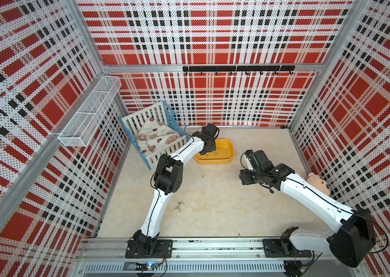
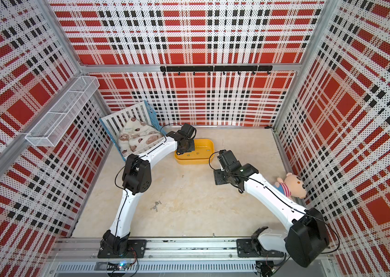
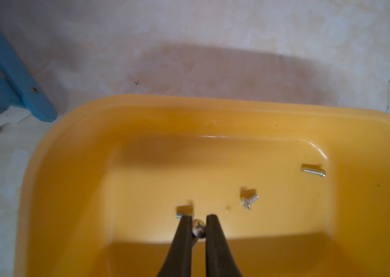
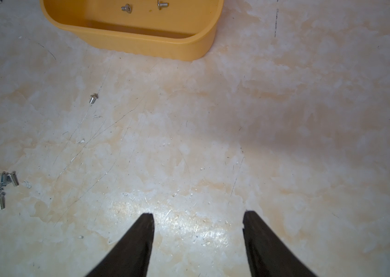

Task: Put the screws on the desktop into the storage box
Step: Place the screw in the storage box.

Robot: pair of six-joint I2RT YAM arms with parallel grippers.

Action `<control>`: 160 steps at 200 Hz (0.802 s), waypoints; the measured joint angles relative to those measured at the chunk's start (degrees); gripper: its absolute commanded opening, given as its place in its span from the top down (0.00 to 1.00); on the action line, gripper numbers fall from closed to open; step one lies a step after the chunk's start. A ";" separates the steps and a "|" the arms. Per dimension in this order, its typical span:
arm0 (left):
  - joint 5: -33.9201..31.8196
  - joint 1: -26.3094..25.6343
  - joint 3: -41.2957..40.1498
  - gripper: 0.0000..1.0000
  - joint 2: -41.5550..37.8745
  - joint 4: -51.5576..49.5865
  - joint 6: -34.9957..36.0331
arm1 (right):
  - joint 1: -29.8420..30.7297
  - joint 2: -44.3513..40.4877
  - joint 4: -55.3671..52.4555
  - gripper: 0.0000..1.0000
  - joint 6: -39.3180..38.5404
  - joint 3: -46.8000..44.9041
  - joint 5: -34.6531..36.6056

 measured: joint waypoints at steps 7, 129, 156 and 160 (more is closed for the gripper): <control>0.11 0.13 0.57 0.90 0.79 -0.11 0.02 | 0.00 0.00 0.00 0.35 0.00 0.00 0.00; 0.39 0.90 2.49 0.57 4.79 -1.49 0.76 | 0.00 0.00 -0.15 0.35 -0.07 0.24 -0.55; -0.92 0.52 2.54 0.50 2.01 -1.79 1.16 | 0.02 0.00 -0.55 0.35 -0.15 1.03 -1.16; -1.07 0.44 2.54 0.49 1.36 -1.81 1.18 | 0.02 0.00 -0.59 0.35 -0.17 1.11 -1.29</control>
